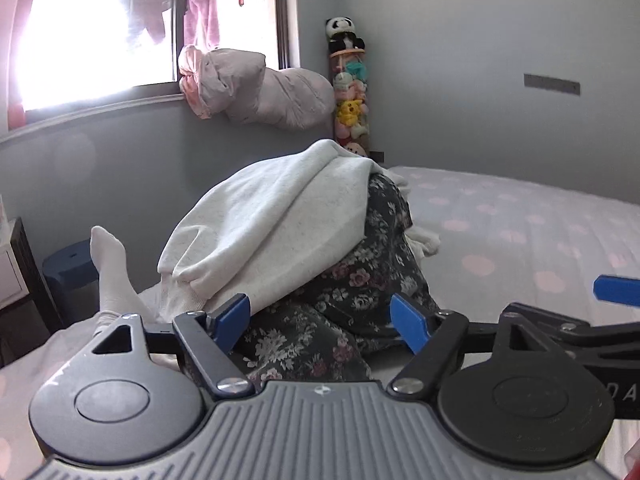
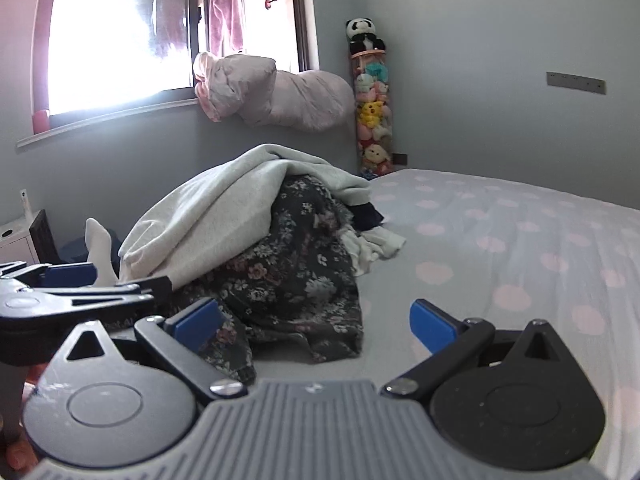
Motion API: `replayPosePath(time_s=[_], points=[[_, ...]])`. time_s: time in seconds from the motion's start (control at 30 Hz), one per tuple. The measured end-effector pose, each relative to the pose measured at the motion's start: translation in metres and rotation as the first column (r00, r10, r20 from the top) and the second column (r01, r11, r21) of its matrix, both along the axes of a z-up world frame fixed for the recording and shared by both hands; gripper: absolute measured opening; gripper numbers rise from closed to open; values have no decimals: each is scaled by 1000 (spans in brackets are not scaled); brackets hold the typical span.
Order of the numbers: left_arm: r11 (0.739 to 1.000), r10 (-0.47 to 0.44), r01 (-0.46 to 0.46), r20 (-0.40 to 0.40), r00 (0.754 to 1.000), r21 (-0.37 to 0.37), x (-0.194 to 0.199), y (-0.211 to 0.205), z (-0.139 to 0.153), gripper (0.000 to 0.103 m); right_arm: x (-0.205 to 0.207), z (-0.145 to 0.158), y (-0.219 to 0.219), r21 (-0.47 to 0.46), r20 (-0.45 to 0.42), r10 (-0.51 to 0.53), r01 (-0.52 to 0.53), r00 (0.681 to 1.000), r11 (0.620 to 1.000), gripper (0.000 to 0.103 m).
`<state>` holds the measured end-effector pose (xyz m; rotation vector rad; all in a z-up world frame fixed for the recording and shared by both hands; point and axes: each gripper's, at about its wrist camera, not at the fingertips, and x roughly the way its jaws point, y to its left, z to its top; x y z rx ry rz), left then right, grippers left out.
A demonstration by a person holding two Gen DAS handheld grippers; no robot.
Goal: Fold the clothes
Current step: 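Grasp the grey sweatshirt with both grippers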
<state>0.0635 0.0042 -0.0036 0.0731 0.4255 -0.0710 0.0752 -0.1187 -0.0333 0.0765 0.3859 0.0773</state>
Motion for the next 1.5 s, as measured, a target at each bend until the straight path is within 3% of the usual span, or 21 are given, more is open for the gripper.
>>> replayPosePath(time_s=[0.17,0.3,0.43,0.57,0.7,0.83,0.93,1.07,1.13,1.27,1.33,1.37,1.47,1.5], points=[[999,-6,4,-56,998,-33,29,15,-6,76,34,-6,10,-7,-36,18,-18,999,1000,102],[998,67,-69,-113,991,-13,58,33,-11,76,60,-7,17,-7,-37,41,-41,999,999,102],[991,132,-132,-100,986,11,84,49,-10,76,91,-6,20,25,-53,75,-74,996,997,103],[994,108,-106,-82,991,23,112,56,-5,76,125,-2,28,29,-65,100,-98,993,995,103],[996,73,-68,-85,994,65,147,53,-5,76,159,3,45,-49,-99,70,-75,993,996,102],[987,116,-108,-64,991,118,170,51,-13,77,187,6,55,-87,-85,79,-87,993,992,100],[983,144,-137,-51,988,124,178,54,-24,77,203,6,62,-81,-68,118,-123,991,989,82],[985,141,-137,-25,990,103,180,57,-37,77,221,2,71,-44,-62,188,-191,980,981,75],[987,119,-115,-24,993,113,182,54,-39,77,228,0,77,-40,-72,198,-201,977,979,54],[982,88,-87,2,996,166,185,43,-37,77,238,-1,84,-32,-87,192,-195,978,980,41],[981,92,-93,14,996,171,186,39,-35,77,239,4,84,-36,-81,184,-188,980,982,24],[981,94,-96,22,995,170,186,39,-35,77,238,6,83,-42,-76,181,-185,981,982,21],[982,96,-102,46,994,160,186,37,-31,66,236,14,82,-69,-66,177,-182,982,981,11],[984,90,-96,46,995,152,187,37,-30,56,235,17,82,-83,-64,179,-184,982,979,9]])
